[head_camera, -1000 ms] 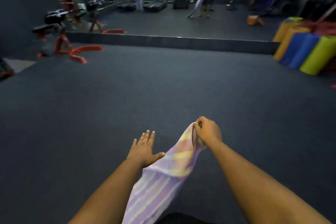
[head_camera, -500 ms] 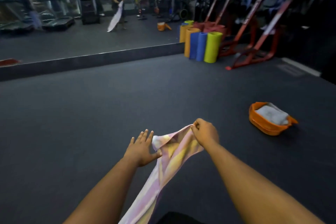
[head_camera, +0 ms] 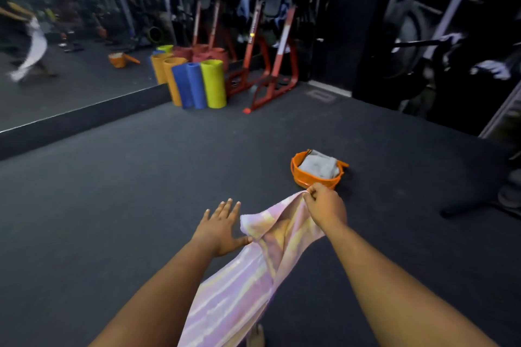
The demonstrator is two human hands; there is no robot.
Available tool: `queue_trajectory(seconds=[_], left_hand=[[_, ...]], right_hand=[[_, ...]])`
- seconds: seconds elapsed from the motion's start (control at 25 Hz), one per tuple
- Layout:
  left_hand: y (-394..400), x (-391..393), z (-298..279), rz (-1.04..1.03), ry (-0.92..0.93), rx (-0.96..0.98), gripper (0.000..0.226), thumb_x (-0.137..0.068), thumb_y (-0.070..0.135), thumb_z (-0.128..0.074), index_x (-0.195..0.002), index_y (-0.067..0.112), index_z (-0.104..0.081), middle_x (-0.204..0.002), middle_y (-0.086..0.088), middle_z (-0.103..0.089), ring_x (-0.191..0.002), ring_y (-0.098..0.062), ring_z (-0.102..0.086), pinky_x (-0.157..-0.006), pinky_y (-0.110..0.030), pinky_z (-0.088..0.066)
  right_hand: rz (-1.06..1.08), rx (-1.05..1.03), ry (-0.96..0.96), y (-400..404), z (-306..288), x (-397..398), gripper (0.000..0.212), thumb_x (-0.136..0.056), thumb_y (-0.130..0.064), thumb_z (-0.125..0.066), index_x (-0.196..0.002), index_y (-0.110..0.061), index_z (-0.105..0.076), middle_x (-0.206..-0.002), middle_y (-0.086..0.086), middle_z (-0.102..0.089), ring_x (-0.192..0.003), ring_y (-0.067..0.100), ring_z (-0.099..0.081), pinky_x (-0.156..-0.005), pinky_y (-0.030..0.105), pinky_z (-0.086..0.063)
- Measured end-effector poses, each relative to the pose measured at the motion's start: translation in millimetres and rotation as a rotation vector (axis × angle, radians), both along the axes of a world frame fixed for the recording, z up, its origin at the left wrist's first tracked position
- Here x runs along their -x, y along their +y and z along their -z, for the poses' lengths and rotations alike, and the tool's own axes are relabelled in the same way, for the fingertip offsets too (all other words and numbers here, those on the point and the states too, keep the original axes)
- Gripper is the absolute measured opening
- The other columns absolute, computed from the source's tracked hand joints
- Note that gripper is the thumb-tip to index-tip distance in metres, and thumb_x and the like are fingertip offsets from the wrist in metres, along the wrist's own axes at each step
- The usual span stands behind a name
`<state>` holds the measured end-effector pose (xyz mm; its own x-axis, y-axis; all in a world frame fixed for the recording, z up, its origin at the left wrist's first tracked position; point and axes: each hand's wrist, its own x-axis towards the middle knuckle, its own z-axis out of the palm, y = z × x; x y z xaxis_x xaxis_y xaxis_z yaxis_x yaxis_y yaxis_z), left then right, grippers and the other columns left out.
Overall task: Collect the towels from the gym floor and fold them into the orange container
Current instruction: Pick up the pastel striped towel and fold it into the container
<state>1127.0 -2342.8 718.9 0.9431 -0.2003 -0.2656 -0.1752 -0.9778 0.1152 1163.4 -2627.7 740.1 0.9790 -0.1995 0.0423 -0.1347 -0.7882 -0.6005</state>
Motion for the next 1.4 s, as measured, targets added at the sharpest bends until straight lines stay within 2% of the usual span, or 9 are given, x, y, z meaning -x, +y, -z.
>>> queue_trajectory(seconds=[0.12,0.32,0.6,0.84,1.04,1.12,1.2,1.24,1.4], left_hand=[[-34.8,-94.5,4.5,0.082,0.009,0.04,0.137,-0.048,0.101,-0.002,-0.162,0.027,0.012,-0.17,0.001,0.015,-0.157,-0.017,0.01,-0.127,-0.049,-0.001],[-84.5,-228.3,2.9,0.193,0.036,0.027,0.109,-0.086,0.084,-0.039,-0.162,0.025,0.011,-0.171,-0.002,0.013,-0.158,-0.018,0.009,-0.127,-0.049,-0.002],[-169.6,-382.1,-5.2,0.304,0.011,0.013,0.109,-0.087,0.082,-0.041,-0.162,0.025,0.013,-0.171,-0.001,0.014,-0.158,-0.019,0.009,-0.127,-0.049,-0.002],[-239.9,-486.5,-4.2,0.309,0.02,0.07,0.112,-0.083,0.085,-0.044,-0.162,0.027,0.012,-0.171,0.0,0.011,-0.158,-0.019,0.006,-0.127,-0.048,-0.005],[-304.6,-569.3,-7.2,0.32,0.091,0.475,0.104,-0.085,0.071,-0.061,-0.164,0.029,-0.008,-0.169,0.007,-0.02,-0.155,-0.015,-0.019,-0.123,-0.041,-0.026],[-327.1,-594.1,-11.9,0.33,0.137,0.589,0.086,-0.083,0.067,-0.065,-0.156,0.039,-0.031,-0.151,0.011,-0.051,-0.138,-0.015,-0.048,-0.11,-0.039,-0.043],[-345.3,-620.1,-15.6,0.318,0.068,0.575,0.041,-0.087,0.051,-0.064,-0.126,0.039,-0.059,-0.117,0.011,-0.07,-0.111,-0.018,-0.064,-0.092,-0.039,-0.052],[-351.3,-637.7,-16.2,0.288,0.024,0.564,0.024,-0.088,0.046,-0.061,-0.109,0.036,-0.063,-0.103,0.011,-0.071,-0.101,-0.019,-0.067,-0.085,-0.039,-0.054],[-347.4,-718.8,-9.7,0.194,-0.055,0.557,0.019,-0.089,0.042,-0.057,-0.084,0.024,-0.06,-0.083,0.004,-0.069,-0.082,-0.024,-0.067,-0.065,-0.034,-0.051]], right_hand=[[0.11,0.023,0.024,-37.4,-0.2,-63.4,0.013,-0.094,-0.035,-0.058,-0.084,-0.028,-0.06,-0.089,0.0,-0.071,-0.087,0.028,-0.066,-0.07,0.038,-0.053],[0.259,0.025,0.014,-95.2,-10.7,-150.5,0.011,-0.092,-0.033,-0.058,-0.085,-0.026,-0.061,-0.086,-0.001,-0.069,-0.083,0.026,-0.065,-0.068,0.037,-0.053],[0.337,-0.139,-0.071,-172.6,-10.0,-270.6,0.012,-0.1,-0.032,-0.054,-0.089,-0.027,-0.056,-0.084,-0.003,-0.068,-0.079,0.023,-0.065,-0.07,0.04,-0.054],[0.197,-0.282,-0.105,-223.0,-18.0,-391.6,0.011,-0.097,-0.03,-0.06,-0.085,-0.03,-0.062,-0.087,-0.011,-0.07,-0.087,0.014,-0.066,-0.078,0.034,-0.052],[0.003,-0.302,-0.145,-237.7,-50.3,-469.8,0.009,-0.092,-0.026,-0.07,-0.083,-0.026,-0.072,-0.082,-0.012,-0.074,-0.081,0.001,-0.067,-0.076,0.028,-0.052],[-0.027,-0.293,-0.172,-241.7,-64.7,-495.1,0.01,-0.092,-0.023,-0.07,-0.083,-0.025,-0.072,-0.082,-0.012,-0.073,-0.079,-0.001,-0.065,-0.074,0.024,-0.05],[-0.018,-0.285,-0.197,-250.3,-77.0,-517.1,0.013,-0.092,-0.025,-0.071,-0.08,-0.028,-0.071,-0.081,-0.012,-0.073,-0.078,-0.002,-0.064,-0.072,0.021,-0.048],[0.014,-0.279,-0.21,-256.2,-81.8,-529.7,0.013,-0.092,-0.026,-0.071,-0.079,-0.029,-0.07,-0.08,-0.013,-0.073,-0.076,-0.002,-0.064,-0.071,0.02,-0.048],[0.239,-0.224,-0.281,-278.2,-87.7,-575.9,0.013,-0.091,-0.031,-0.071,-0.08,-0.025,-0.068,-0.074,-0.006,-0.071,-0.072,0.007,-0.064,-0.07,0.03,-0.049]])
